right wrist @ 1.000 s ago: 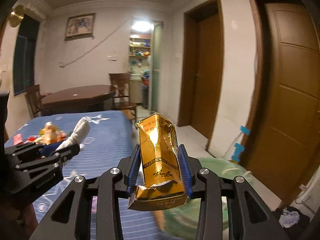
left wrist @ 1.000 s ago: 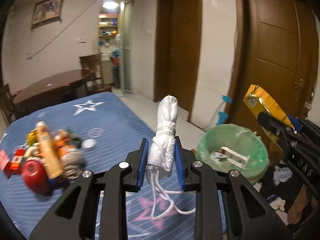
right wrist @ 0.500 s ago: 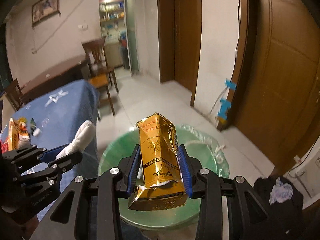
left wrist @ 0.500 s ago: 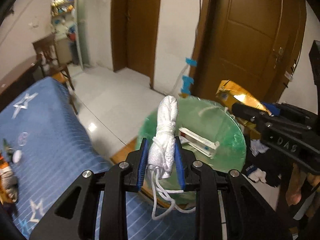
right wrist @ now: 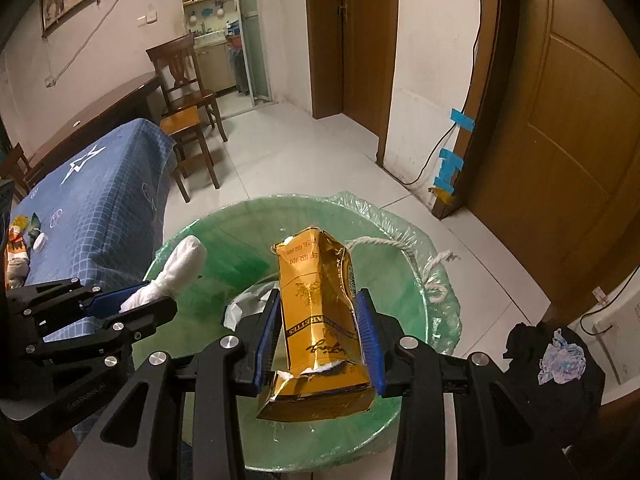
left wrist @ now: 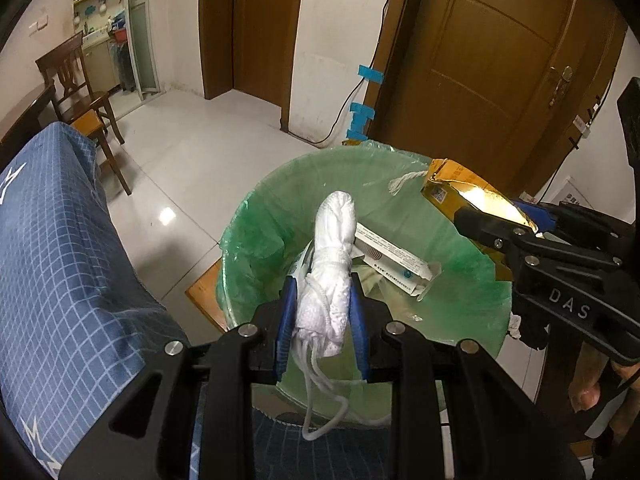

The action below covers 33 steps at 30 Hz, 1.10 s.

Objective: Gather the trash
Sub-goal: 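Open both tools over the green bin, dropping the rope and gold wrapper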

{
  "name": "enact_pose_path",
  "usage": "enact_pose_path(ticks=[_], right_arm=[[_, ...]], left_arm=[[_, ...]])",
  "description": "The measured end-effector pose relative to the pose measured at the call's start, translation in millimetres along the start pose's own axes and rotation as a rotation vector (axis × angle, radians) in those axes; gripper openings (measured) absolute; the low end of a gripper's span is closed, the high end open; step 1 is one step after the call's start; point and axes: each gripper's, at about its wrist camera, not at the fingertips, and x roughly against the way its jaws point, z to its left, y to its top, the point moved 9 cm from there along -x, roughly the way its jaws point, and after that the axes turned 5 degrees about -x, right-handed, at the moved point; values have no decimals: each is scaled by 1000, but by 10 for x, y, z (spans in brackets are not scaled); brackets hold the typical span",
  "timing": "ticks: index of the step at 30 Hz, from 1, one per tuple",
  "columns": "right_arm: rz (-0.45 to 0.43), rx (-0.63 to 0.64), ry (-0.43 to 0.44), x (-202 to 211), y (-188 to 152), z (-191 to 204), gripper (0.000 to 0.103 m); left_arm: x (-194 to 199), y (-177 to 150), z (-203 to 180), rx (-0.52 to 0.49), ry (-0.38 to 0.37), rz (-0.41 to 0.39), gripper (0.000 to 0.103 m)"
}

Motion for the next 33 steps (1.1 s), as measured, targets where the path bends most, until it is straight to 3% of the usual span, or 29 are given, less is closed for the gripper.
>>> enact_pose_path(ticks=[9,11,14,26,33], right_arm=[[2,-2,3,-47,-45,27,40],[1,-5,6,-46,-58,55,42],[-9,-18,4,-25,-66,62,50],[-28,-14,8,57,-135,135,53],[-82,-16,22,276,-271,201,67]], left_arm=[[-26,-8,22,13,17,14,28],[-12,0,36,15,26,10,48],[28,14,64,16,47,-8,60],[79,-112,180,34,60,-4,61],[321,-204,330,51,74,-36,61]])
